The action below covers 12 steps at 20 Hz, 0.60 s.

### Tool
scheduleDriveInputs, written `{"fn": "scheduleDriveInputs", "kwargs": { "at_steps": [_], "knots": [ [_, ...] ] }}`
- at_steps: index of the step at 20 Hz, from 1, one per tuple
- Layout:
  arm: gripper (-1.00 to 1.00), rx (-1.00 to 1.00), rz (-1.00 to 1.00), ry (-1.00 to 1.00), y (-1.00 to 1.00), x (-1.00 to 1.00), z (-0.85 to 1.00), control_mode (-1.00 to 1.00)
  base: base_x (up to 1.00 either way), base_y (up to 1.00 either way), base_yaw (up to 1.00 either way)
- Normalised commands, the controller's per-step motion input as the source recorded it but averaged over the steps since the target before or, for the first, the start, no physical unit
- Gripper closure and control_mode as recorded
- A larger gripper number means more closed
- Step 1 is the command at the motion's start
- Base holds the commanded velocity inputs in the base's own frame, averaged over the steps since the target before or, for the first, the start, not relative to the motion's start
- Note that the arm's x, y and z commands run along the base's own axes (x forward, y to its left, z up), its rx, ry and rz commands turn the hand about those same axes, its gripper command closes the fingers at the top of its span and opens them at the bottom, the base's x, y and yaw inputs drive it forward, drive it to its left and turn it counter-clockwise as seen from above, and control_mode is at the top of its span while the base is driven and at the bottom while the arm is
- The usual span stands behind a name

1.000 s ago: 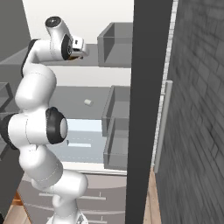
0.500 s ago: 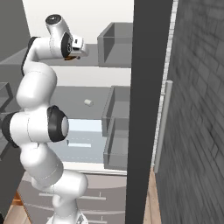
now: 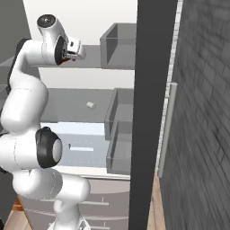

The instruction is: Pick up the tangerine and banana from the fridge and place one fruit on each plate on the dining counter.

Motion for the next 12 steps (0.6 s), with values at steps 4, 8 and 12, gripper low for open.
{"fn": "scheduleDriveInputs", "kwargs": {
  "at_steps": [4, 8, 12],
  "knots": [
    [1.0, 0.18, -0.03, -0.1, -0.27, -0.96, 0.28, -1.0, 0.0, 0.0, 0.0],
    [1.0, 0.21, -0.08, -0.02, -0.36, -0.93, 0.32, -1.0, 0.0, 0.0, 0.0],
    [1.0, 0.16, -0.08, -0.01, -0.29, -0.95, 0.27, -1.0, 0.0, 0.0, 0.0]
  ]
}}
